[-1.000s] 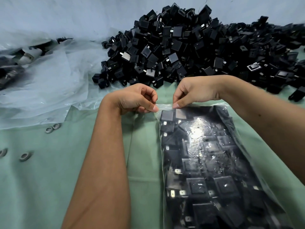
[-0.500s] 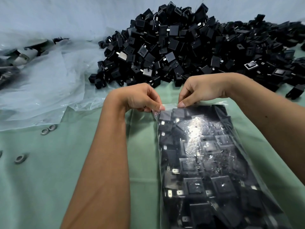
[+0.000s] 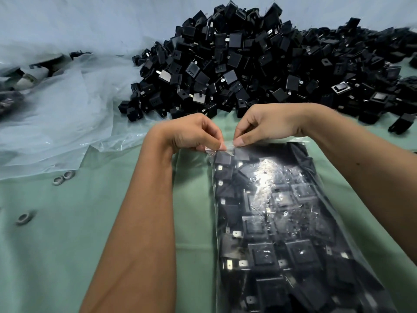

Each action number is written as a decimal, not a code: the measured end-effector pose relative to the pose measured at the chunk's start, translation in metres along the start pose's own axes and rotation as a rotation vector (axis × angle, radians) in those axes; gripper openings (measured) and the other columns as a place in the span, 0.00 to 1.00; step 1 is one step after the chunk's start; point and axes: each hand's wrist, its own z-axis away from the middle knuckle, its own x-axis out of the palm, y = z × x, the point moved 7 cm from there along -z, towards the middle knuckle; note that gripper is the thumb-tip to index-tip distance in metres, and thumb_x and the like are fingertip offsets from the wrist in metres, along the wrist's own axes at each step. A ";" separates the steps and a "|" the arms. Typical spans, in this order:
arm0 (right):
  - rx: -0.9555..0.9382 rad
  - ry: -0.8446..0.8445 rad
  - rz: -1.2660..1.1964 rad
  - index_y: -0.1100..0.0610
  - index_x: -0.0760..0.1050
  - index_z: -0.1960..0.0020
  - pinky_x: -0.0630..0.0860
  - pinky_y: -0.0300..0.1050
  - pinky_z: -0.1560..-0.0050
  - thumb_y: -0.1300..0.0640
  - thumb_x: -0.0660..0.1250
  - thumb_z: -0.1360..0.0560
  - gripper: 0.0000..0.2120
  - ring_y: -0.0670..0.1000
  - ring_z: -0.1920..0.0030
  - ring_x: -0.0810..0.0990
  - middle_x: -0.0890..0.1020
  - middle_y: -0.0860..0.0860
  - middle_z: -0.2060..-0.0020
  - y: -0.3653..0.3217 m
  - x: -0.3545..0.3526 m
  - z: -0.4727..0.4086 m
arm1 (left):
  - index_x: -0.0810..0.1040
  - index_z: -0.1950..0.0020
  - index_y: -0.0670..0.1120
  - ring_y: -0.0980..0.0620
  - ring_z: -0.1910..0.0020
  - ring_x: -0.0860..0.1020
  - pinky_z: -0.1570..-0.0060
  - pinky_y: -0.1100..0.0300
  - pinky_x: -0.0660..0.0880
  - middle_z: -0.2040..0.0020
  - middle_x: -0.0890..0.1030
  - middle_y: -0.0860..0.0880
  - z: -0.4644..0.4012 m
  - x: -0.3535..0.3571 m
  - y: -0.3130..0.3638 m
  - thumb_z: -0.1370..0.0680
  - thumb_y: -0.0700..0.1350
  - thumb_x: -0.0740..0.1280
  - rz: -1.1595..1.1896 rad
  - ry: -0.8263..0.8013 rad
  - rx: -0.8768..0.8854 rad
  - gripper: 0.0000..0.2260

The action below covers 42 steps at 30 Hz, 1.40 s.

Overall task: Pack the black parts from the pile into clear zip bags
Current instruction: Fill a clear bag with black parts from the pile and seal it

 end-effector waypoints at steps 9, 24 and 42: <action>-0.035 0.020 0.027 0.50 0.87 0.57 0.71 0.28 0.64 0.49 0.76 0.24 0.06 0.39 0.68 0.75 0.81 0.45 0.69 -0.015 0.006 -0.012 | 0.85 0.60 0.43 0.58 0.72 0.70 0.72 0.68 0.65 0.71 0.77 0.51 -0.001 -0.003 -0.003 0.25 0.34 0.74 0.035 0.023 -0.004 0.06; 0.029 -0.011 0.115 0.47 0.88 0.55 0.79 0.53 0.43 0.50 0.75 0.23 0.04 0.48 0.58 0.82 0.88 0.52 0.59 -0.004 -0.001 0.000 | 0.84 0.57 0.39 0.58 0.74 0.69 0.73 0.69 0.64 0.72 0.76 0.50 0.004 -0.002 0.002 0.25 0.34 0.73 0.021 0.036 0.001 0.02; -0.010 0.002 0.079 0.47 0.87 0.58 0.74 0.43 0.54 0.47 0.74 0.23 0.07 0.48 0.62 0.76 0.84 0.61 0.60 -0.005 -0.003 0.005 | 0.83 0.60 0.46 0.63 0.76 0.71 0.74 0.73 0.65 0.75 0.76 0.58 0.000 0.009 0.022 0.19 0.42 0.71 -0.158 -0.029 0.006 0.09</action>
